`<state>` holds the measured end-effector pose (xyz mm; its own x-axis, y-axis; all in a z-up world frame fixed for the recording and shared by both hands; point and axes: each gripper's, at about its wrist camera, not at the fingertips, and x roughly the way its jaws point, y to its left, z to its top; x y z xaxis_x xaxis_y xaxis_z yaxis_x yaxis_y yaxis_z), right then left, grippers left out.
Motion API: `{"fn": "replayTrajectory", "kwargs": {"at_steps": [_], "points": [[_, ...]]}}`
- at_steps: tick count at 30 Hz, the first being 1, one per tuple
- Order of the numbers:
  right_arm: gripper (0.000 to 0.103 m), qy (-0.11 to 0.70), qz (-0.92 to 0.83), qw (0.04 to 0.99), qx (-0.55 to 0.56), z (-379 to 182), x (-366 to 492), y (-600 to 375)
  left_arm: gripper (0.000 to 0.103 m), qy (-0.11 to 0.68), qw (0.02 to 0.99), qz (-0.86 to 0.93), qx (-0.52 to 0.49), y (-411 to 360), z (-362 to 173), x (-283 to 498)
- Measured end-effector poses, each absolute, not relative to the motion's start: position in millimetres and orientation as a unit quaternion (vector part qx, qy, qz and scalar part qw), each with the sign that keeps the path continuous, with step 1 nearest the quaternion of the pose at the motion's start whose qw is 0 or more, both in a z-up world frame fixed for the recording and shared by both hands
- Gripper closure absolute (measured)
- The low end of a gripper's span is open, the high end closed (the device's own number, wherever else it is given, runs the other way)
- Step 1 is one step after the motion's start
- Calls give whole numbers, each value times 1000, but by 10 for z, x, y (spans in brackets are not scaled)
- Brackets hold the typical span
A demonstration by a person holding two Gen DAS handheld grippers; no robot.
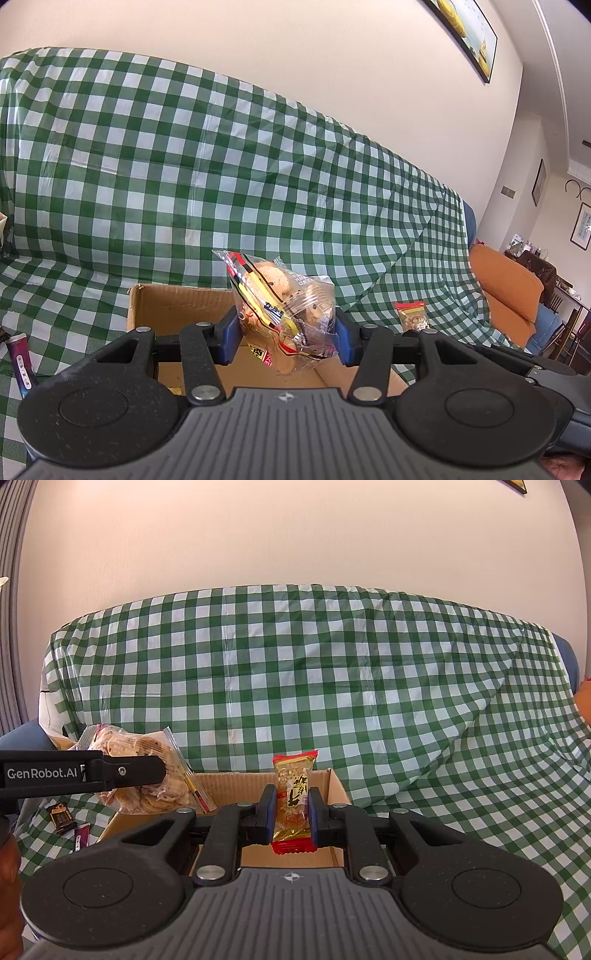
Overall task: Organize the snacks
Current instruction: 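Open the left tool to drop the cookie bag while the right tool drops the red candy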
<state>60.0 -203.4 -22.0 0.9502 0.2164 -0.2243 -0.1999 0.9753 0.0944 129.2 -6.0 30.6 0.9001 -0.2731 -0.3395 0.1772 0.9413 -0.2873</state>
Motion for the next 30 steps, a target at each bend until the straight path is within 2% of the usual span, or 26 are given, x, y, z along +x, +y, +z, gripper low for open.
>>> {"fn": "replayTrajectory", "kwargs": {"at_steps": [30], "points": [[85, 120, 114, 986, 30, -203, 647, -2056, 48, 187, 967, -118, -129, -81, 321, 1297]]}}
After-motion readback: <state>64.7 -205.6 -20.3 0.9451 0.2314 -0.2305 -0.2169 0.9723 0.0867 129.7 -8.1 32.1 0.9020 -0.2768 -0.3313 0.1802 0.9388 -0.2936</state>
